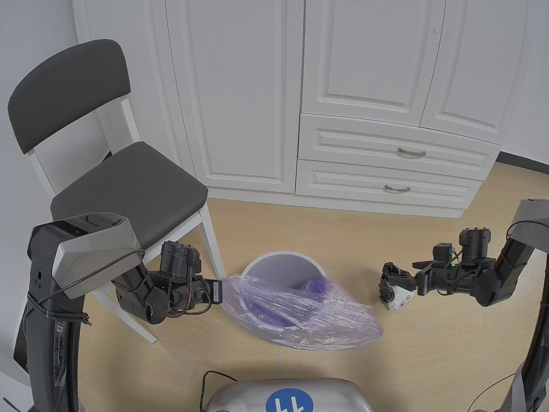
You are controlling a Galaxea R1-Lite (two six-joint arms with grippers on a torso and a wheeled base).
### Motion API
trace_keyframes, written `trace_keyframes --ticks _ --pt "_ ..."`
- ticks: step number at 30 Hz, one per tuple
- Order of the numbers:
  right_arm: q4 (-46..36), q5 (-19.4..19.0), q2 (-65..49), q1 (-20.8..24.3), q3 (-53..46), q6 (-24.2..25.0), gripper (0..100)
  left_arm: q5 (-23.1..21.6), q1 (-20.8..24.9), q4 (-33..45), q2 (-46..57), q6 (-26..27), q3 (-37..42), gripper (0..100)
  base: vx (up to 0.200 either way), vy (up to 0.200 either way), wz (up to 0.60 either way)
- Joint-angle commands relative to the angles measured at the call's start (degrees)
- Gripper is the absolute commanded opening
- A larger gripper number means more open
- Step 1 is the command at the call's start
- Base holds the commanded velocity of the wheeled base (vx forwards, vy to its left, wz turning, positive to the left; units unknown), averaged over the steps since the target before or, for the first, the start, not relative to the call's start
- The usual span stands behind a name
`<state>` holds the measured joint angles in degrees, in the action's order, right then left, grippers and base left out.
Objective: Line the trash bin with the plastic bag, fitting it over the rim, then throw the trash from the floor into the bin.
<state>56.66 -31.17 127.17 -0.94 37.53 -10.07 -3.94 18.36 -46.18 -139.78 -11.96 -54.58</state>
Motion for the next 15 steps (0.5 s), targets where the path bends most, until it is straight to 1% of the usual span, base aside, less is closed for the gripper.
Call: trace_keyframes --ticks 1,2,3,4,7,8,10,11,12,14,15 --pt "15.0 33.5 -3.3 26.3 -2.8 9.1 100 0.0 1.9 -0.3 4.0 -3.8 0.7 100 0.0 0.0 0.0" --pt "15.4 34.6 -2.4 28.1 -1.9 8.8 100 -0.2 1.7 -0.3 4.1 -3.8 0.9 100 0.0 0.0 0.0" --pt "15.1 35.3 -1.4 30.2 0.2 7.3 100 -0.5 1.5 -0.2 4.2 -3.7 1.1 100 0.0 0.0 0.0" --pt "14.6 35.7 -0.5 31.3 2.0 5.7 100 -0.5 1.3 -0.2 4.4 -3.5 1.3 100 0.0 0.0 0.0" --pt "7.8 36.1 1.5 32.5 8.2 -2.8 100 -0.6 1.3 -0.3 5.0 -3.1 1.9 100 0.0 0.0 0.0" --pt "3.9 36.8 1.8 33.1 10.3 -6.0 100 -0.6 1.3 -0.3 5.7 -3.0 2.4 100 0.0 0.0 0.0" --pt "-2.2 38.9 1.9 34.8 13.4 -10.6 100 -1.1 1.3 -0.3 6.4 -2.9 2.9 100 0.0 0.0 0.0" --pt "-3.3 39.4 2.0 35.1 14.1 -11.6 100 -1.2 1.3 -0.3 6.5 -2.9 3.0 100 0.0 0.0 0.0" --pt "-7.6 41.4 2.8 36.6 17.0 -14.8 100 -2.0 1.2 -0.3 7.2 -2.9 3.4 100 0.0 0.0 0.0" --pt "-10.6 43.5 4.8 38.3 20.5 -17.4 100 -2.6 1.2 -0.3 7.9 -2.9 3.9 100 0.0 0.0 0.0" --pt "-10.8 43.7 4.9 38.5 20.7 -17.6 100 -2.6 1.2 -0.3 7.9 -2.9 3.9 100 0.0 0.0 0.0"
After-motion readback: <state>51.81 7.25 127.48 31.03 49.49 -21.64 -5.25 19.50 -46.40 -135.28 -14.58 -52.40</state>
